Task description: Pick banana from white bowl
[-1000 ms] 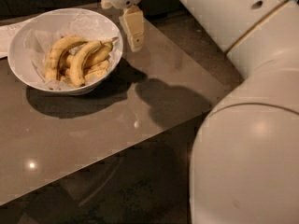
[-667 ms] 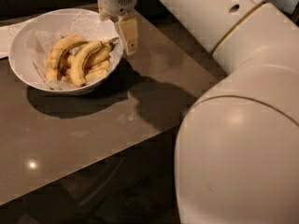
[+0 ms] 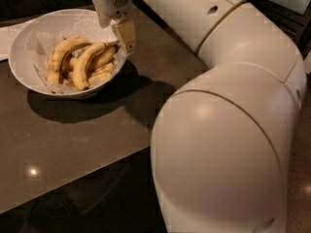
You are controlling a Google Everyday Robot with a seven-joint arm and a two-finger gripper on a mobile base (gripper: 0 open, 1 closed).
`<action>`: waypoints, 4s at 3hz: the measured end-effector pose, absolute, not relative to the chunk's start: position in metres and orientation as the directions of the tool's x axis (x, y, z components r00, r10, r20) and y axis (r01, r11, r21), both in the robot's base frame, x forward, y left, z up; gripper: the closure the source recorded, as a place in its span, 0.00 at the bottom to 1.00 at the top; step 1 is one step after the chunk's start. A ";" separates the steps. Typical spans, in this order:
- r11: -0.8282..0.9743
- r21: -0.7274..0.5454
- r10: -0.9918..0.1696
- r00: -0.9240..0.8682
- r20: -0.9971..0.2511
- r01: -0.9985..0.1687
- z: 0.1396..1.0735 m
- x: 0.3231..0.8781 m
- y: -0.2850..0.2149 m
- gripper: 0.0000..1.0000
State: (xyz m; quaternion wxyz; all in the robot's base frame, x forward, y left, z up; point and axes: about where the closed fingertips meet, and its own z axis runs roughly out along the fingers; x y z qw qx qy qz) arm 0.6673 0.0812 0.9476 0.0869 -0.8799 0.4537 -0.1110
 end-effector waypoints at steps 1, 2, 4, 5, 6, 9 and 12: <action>-0.609 -0.265 -0.792 0.589 0.161 -0.747 0.959 0.680 0.088 0.29; -0.640 -0.273 -0.767 0.613 0.187 -0.718 0.968 0.693 0.095 0.29; -0.610 -0.255 -0.784 0.618 0.059 -0.750 0.943 0.698 0.120 0.37; -0.608 -0.290 -0.781 0.622 0.052 -0.739 0.943 0.705 0.128 0.19; -0.613 -0.279 -0.775 0.632 0.031 -0.739 0.937 0.706 0.136 0.00; -0.621 -0.241 -0.751 0.654 -0.089 -0.746 0.915 0.697 0.174 0.35; -0.609 -0.230 -0.753 0.645 -0.134 -0.759 0.911 0.694 0.178 1.00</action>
Offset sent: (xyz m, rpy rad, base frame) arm -0.0210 -0.0355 0.0298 -0.2680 0.1894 0.0647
